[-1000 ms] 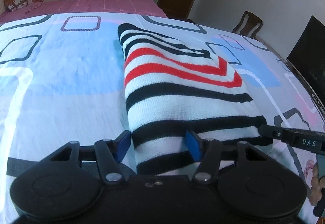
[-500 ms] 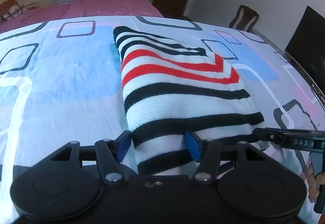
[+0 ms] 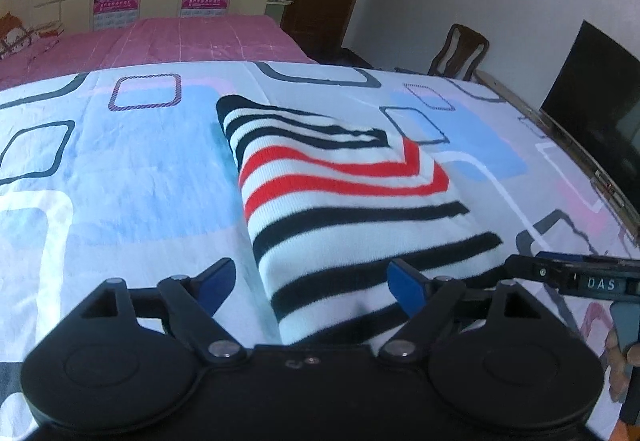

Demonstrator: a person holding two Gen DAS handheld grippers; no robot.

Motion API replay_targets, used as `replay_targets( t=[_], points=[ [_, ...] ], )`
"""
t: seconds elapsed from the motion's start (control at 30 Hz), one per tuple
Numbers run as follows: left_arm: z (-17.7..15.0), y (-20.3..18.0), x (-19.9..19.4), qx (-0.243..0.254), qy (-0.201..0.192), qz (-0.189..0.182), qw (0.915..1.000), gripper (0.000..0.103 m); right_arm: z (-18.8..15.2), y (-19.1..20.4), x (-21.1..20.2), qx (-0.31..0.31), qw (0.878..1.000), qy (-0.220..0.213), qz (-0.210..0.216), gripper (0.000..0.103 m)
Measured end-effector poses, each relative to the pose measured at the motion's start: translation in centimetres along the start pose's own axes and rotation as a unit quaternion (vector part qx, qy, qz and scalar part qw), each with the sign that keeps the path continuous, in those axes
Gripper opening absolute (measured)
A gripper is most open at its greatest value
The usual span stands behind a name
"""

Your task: Fold small clothes

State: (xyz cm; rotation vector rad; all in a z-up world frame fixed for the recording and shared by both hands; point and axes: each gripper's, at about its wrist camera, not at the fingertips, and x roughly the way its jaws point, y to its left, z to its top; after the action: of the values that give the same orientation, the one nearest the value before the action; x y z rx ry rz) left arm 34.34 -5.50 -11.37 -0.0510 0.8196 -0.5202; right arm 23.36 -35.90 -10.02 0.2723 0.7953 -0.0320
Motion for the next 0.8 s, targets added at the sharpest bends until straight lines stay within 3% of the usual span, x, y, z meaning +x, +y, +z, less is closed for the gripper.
replay_targets(
  t=[0.23, 0.33, 0.47, 0.6, 0.8],
  points=[
    [1.7, 0.1, 1.2, -0.020, -0.002, 0.003, 0.9998, 0.087, 2.6, 0.1, 0.5, -0.007, 1.000, -0.001, 0.016, 0.075],
    [2.4, 0.3, 2.3, -0.030, 0.005, 0.011, 0.9995, 0.088, 4.0, -0.5, 2.1, 0.000, 0.999, 0.003, 0.043, 0.090],
    [3.1, 0.9, 4.1, -0.053, 0.022, 0.013, 0.9983, 0.088, 5.8, -1.5, 5.0, 0.015, 0.996, 0.014, 0.083, 0.090],
    [3.4, 1.9, 6.0, -0.084, 0.043, 0.004, 0.9955, 0.088, 7.2, -3.0, 8.6, 0.045, 0.989, 0.044, 0.136, 0.090],
    [2.9, 3.5, 8.4, -0.147, 0.066, -0.054, 0.9854, 0.087, 7.0, -5.0, 13.8, 0.095, 0.967, 0.106, 0.213, 0.090]
  ],
)
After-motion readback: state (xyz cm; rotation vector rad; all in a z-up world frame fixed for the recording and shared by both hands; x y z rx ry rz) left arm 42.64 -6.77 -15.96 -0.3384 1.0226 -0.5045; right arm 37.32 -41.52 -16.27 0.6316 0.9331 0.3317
